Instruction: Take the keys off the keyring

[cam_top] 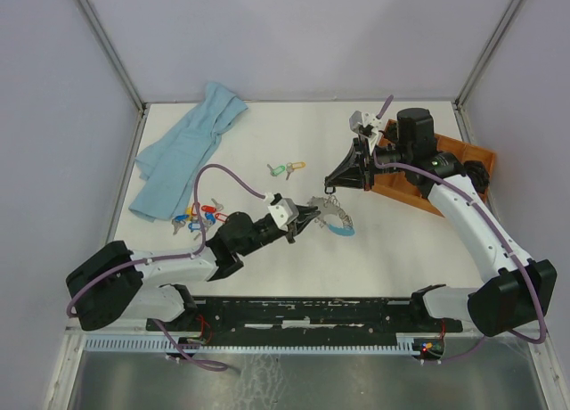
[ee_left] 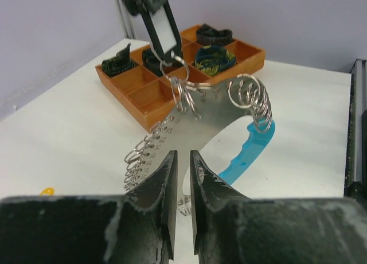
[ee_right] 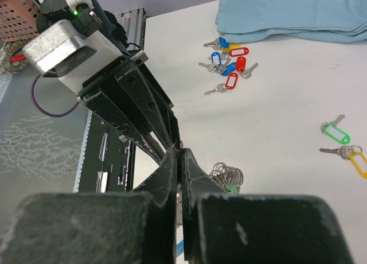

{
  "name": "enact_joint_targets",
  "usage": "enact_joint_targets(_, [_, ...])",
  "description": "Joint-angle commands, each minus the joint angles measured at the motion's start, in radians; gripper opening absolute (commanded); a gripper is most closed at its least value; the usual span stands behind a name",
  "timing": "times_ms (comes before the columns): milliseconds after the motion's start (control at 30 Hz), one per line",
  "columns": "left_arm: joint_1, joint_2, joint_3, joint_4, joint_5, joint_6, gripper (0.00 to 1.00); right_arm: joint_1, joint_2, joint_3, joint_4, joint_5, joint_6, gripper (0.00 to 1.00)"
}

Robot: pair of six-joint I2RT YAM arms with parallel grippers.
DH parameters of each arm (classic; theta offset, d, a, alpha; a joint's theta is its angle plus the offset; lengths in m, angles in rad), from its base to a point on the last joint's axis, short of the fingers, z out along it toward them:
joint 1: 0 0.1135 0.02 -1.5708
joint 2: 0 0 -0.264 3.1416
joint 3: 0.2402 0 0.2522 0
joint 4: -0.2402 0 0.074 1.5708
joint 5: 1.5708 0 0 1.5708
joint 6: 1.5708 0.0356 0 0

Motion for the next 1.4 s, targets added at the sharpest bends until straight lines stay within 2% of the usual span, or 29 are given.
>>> enact_joint_targets(0, [0.003,0.014,0.048,0.163,0.007,-0.018,0.21,-0.003,-0.034,0.019,0.022,-0.056,-0.015,0.01])
enact_joint_targets(200, [0.001,0.029,0.053,0.222,-0.014,0.021,0.21,-0.003,-0.034,0.019,0.021,-0.058,-0.015,0.01])
enact_joint_targets(867, [0.001,0.066,0.11,0.195,0.031,0.045,0.22,-0.002,-0.032,0.018,0.021,-0.06,-0.015,0.01])
enact_joint_targets(1367, [0.001,0.07,0.152,0.055,0.034,0.092,0.17,-0.002,-0.042,0.024,0.007,-0.065,-0.021,0.01])
